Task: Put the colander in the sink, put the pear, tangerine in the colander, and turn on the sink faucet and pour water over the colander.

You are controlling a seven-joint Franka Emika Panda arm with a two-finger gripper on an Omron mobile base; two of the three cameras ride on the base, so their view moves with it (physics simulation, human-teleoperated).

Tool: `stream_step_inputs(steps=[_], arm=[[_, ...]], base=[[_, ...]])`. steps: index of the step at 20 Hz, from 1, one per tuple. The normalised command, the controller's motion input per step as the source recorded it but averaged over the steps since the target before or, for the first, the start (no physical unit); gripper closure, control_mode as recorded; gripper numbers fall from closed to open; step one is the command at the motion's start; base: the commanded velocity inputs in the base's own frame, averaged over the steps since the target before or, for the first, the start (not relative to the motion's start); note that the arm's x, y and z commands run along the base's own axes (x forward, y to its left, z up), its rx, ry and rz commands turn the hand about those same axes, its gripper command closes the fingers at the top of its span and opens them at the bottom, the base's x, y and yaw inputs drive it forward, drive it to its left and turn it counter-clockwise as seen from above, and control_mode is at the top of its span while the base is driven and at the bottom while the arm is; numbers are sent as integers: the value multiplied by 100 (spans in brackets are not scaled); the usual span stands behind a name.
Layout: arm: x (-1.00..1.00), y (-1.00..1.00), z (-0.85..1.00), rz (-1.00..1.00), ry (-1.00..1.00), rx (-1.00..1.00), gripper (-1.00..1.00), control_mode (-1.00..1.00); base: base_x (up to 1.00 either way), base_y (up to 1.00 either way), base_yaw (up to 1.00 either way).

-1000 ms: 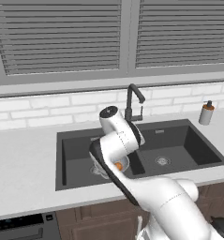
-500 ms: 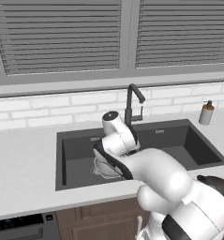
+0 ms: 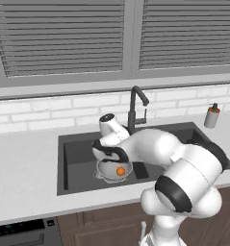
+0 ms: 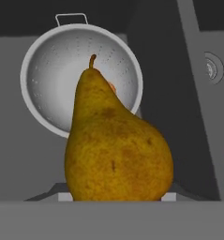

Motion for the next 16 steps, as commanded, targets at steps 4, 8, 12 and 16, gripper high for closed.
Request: stream_step_inputs(steps=[4,8,12,16], arm=[[4,2,-45,-11,0,0,100,-100],[4,0,-49,-12,0,1,100,-100],[20,0,-44,-12,0,0,100,-100],[28,0,-41,-13,0,0,100,-100]], base=[[0,0,0],[0,0,0],[0,0,0],[0,0,0]])
